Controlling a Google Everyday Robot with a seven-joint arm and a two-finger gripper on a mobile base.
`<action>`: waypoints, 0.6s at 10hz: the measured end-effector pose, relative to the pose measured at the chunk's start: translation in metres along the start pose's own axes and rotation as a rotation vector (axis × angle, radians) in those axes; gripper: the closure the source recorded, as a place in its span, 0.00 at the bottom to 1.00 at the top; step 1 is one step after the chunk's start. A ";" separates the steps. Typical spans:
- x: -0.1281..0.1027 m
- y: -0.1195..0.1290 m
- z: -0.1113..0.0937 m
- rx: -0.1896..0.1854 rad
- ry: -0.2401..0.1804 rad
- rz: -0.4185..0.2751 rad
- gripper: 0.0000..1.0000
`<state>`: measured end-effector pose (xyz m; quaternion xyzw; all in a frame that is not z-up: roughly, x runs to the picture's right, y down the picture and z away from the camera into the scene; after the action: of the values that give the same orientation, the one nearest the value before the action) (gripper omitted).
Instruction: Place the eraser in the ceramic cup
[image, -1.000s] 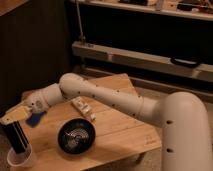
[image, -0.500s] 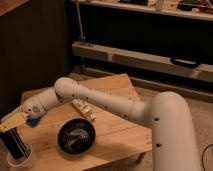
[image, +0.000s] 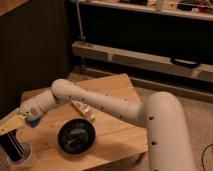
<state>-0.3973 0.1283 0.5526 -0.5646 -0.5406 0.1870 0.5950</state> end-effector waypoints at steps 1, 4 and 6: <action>-0.001 0.000 0.003 0.002 0.007 -0.009 0.47; -0.001 -0.001 0.010 0.009 0.043 -0.029 0.21; -0.001 -0.002 0.012 0.020 0.055 -0.038 0.20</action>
<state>-0.4082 0.1324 0.5511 -0.5533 -0.5329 0.1654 0.6185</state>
